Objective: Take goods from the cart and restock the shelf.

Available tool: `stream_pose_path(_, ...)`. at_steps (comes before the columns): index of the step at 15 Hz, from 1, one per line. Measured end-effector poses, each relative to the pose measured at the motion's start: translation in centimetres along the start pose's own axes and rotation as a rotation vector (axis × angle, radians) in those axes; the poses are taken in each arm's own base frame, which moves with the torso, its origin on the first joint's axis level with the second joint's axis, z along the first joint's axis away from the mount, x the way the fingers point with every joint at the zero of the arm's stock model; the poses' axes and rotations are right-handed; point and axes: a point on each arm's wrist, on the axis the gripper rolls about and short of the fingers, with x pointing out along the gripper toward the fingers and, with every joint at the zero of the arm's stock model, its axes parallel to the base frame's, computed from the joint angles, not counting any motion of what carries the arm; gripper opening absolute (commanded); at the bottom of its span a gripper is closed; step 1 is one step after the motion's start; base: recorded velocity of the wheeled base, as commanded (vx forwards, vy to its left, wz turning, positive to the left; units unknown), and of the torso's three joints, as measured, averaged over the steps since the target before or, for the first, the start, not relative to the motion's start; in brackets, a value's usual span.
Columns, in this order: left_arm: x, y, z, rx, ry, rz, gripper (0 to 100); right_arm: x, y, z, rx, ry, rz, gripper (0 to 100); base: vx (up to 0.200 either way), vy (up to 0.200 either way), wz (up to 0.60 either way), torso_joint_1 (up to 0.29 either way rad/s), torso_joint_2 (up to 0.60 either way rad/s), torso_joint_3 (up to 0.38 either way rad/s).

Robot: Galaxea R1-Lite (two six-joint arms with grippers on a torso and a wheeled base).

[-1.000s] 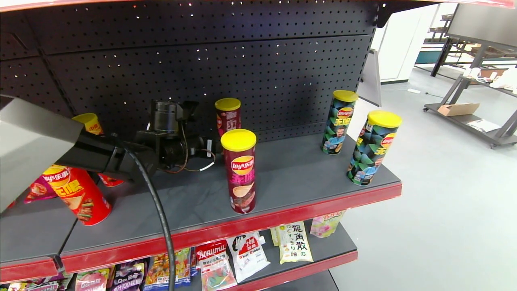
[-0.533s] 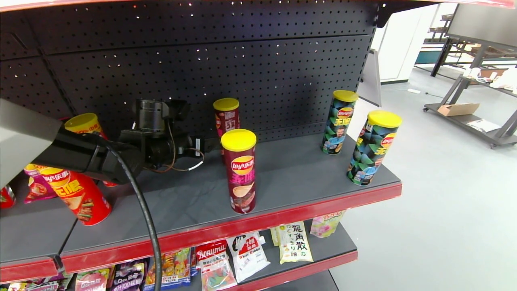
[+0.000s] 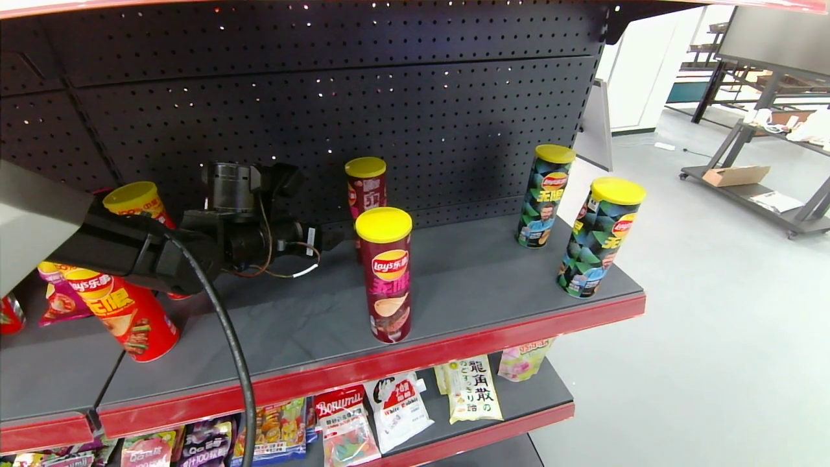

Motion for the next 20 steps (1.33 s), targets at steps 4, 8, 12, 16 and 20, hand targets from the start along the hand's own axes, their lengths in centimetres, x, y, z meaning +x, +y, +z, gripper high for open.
stream_pose_path(4,0.2,0.5,-0.4,-0.004,0.012,0.012,100,0.0,0.0,0.0,0.0,0.0,0.0,100,0.0,0.0,0.0,0.0,0.0,0.0)
stream_pose_path(8,0.7,0.3,-0.6,-0.011,0.018,-0.001,100,0.0,0.0,0.0,0.0,0.0,0.0,100,0.0,0.0,0.0,0.0,0.0,0.0)
stream_pose_path(12,1.1,-0.3,-0.6,-0.005,0.014,-0.016,100,0.0,0.0,0.0,0.0,0.0,0.0,100,0.0,0.0,0.0,0.0,0.0,0.0)
stream_pose_path(16,1.2,-0.7,-0.6,-0.002,0.017,-0.028,100,0.0,0.0,0.0,0.0,0.0,0.0,100,0.0,0.0,0.0,0.0,0.0,0.0)
stream_pose_path(20,0.5,-0.9,-0.4,-0.001,0.011,-0.076,100,0.0,0.0,0.0,0.0,0.0,0.0,100,0.0,0.0,0.0,0.0,0.0,0.0)
